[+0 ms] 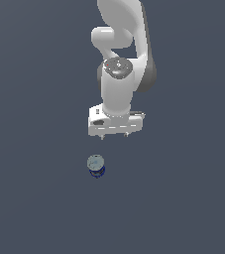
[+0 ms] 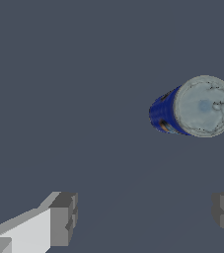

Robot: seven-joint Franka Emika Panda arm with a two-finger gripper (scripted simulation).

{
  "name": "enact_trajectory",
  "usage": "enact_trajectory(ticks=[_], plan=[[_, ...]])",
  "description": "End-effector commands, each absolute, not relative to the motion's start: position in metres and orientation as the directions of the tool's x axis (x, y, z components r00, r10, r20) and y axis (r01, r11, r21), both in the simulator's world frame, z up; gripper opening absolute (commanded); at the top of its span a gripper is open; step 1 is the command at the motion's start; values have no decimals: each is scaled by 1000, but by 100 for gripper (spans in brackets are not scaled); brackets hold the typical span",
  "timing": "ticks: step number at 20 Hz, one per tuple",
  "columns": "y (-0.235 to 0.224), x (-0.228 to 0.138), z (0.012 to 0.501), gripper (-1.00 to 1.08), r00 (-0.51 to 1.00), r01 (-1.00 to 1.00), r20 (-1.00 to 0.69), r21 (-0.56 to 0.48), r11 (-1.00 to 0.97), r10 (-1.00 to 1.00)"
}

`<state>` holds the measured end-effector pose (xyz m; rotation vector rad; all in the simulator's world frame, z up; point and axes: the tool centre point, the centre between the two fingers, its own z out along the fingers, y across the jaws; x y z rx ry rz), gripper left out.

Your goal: Pick up the object and move it to a goal position.

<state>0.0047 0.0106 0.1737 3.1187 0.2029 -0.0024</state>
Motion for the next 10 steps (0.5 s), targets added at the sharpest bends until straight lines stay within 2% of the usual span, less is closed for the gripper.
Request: enact_trajectory(ticks=[1, 10], plan=[[7, 10, 171, 100, 986, 165, -4, 16, -986, 165], [-15, 37, 158, 100, 938, 345, -7, 13, -938, 345]])
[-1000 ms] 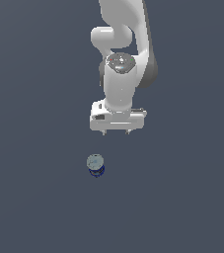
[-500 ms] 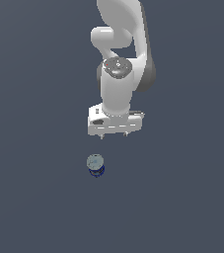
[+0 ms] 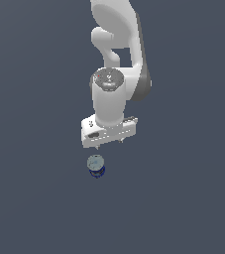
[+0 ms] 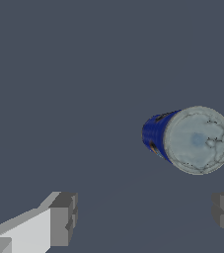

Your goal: Pick up the object and move it to a goal position.

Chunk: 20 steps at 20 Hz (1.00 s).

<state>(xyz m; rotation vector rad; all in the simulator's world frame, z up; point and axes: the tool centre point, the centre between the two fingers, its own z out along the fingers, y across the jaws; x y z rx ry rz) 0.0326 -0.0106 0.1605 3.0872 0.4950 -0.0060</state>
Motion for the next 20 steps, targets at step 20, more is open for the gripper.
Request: enact_trajectory(ticks=[20], plan=[[-64, 82, 127, 100, 760, 650, -1, 1, -760, 650]])
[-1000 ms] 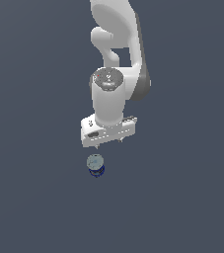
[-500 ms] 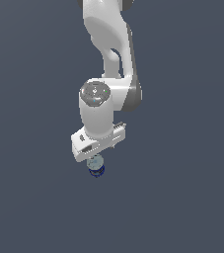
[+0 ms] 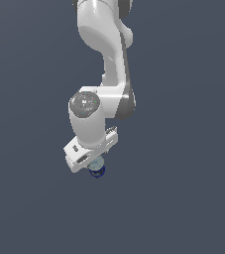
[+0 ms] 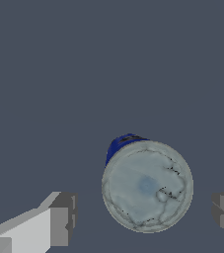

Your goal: Pick up the object and move it to a goal position.

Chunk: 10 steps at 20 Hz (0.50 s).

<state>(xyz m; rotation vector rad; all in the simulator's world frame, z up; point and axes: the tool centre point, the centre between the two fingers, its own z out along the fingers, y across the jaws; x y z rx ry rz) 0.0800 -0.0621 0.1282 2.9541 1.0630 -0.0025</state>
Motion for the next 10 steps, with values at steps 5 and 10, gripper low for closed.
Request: enact_trajectory(ticks=[5, 10], plan=[[-68, 85, 124, 100, 744, 669, 0, 0, -744, 669], [-68, 84, 123, 100, 745, 667, 0, 0, -745, 667]])
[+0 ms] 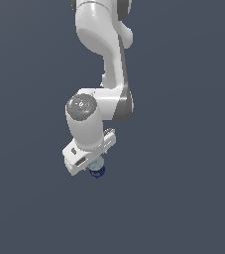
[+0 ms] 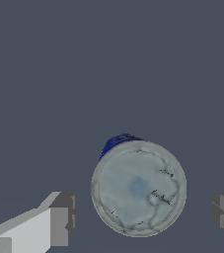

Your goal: Pick up the object and move it to a goal position.

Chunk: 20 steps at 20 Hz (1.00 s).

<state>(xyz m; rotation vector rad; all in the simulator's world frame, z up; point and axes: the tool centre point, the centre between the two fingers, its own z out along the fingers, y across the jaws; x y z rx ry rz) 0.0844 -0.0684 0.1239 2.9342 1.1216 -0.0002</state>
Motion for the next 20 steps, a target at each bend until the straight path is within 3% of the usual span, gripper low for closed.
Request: enact_trajectory(ticks=[1, 10, 17, 18, 20], plan=[[-68, 84, 121, 100, 745, 667, 0, 0, -745, 667], [-68, 83, 78, 100, 742, 670, 0, 0, -742, 670], [-68, 85, 74, 100, 742, 670, 0, 0, -742, 670], [-68, 85, 74, -100, 742, 670, 0, 0, -742, 670], [-68, 85, 74, -100, 742, 670, 0, 0, -742, 670]])
